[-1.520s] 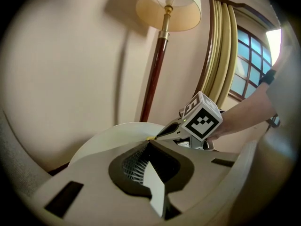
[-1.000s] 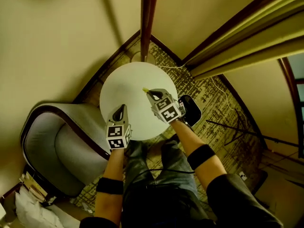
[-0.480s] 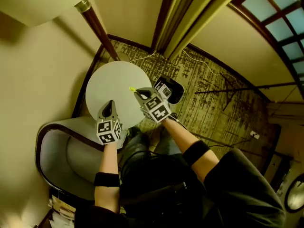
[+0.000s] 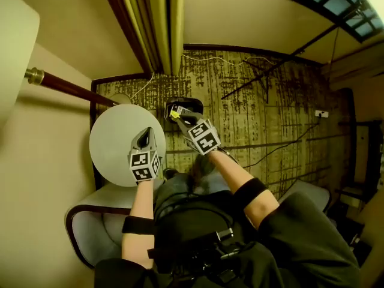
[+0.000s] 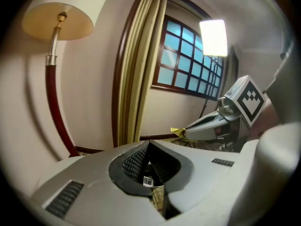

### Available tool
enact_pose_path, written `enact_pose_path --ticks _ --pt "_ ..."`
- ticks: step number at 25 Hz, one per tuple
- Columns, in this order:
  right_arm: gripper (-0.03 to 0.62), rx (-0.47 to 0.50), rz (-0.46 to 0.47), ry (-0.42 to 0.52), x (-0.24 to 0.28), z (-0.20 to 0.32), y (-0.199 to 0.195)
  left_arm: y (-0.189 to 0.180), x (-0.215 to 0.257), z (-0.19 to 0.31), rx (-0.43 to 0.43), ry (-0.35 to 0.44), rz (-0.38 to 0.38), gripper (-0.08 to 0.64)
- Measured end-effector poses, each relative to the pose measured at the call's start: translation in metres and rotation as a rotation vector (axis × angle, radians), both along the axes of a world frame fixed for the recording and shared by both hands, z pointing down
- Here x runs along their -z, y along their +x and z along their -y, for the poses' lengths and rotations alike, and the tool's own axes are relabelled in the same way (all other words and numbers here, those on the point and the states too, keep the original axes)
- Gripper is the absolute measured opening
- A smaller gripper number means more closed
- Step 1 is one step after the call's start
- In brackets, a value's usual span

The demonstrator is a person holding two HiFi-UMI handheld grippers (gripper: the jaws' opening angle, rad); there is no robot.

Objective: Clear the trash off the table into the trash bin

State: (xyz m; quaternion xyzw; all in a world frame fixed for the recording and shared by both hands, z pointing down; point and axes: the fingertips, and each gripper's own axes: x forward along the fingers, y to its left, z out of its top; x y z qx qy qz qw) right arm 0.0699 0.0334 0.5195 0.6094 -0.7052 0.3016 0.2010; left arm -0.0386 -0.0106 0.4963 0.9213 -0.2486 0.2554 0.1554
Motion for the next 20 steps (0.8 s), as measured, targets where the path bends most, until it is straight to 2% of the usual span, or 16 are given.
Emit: enact_pose_path --ticks 4,9,13,16,20 --pt "0.046 -0.123 -0.015 0.015 -0.007 -0.034 0.047 0.055 -0.006 -0.029 -0.123 -0.013 -0.001 0.000" --pt "0.046 -0.191 -0.010 -0.019 -0.026 -0.057 0.081 0.103 -0.022 -0.054 -0.205 -0.036 0.011 0.000" --pt "0.048 -0.181 -0.002 -0.067 -0.051 -0.060 0.089 0.121 -0.039 -0.059 -0.211 -0.070 0.016 0.000" --pt "0.049 -0.164 0.020 -0.101 -0.077 -0.052 0.091 0.128 -0.070 -0.055 -0.192 -0.097 0.029 0.000" --pt "0.051 -0.156 0.045 -0.145 -0.141 -0.034 0.108 0.149 -0.123 -0.043 -0.175 -0.130 0.055 0.000"
